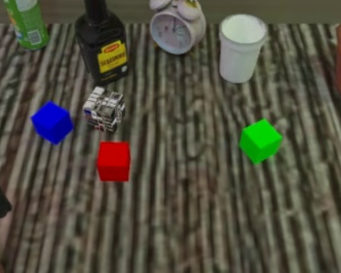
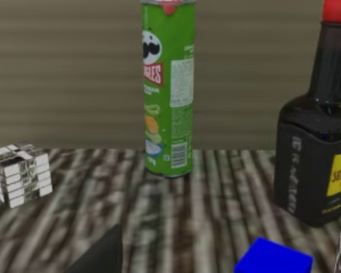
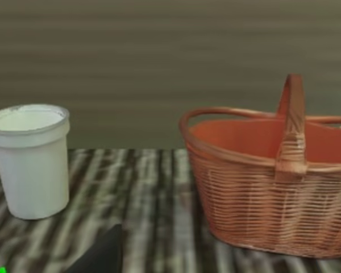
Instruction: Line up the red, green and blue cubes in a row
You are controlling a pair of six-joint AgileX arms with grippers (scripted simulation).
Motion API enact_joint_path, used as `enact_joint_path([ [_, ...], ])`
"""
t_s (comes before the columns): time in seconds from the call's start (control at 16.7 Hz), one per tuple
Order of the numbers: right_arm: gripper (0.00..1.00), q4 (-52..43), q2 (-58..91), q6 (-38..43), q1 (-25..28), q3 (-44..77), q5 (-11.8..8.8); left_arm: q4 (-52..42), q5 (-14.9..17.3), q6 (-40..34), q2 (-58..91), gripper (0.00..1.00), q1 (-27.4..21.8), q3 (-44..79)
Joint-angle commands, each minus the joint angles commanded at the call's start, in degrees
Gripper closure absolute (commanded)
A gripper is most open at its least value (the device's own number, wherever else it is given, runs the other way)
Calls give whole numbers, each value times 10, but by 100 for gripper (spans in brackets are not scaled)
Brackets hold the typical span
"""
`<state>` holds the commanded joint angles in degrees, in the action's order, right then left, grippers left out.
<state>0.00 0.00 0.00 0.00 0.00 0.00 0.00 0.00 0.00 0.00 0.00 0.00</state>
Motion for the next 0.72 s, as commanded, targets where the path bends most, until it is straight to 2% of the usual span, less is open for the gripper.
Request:
enact_joint_path([
  [0.36, 0, 0, 0, 0, 0, 0, 0, -40, 1, -16, 59, 0, -17, 57],
  [0.72, 0, 0, 0, 0, 0, 0, 0, -190, 0, -72, 326, 0, -75, 276],
])
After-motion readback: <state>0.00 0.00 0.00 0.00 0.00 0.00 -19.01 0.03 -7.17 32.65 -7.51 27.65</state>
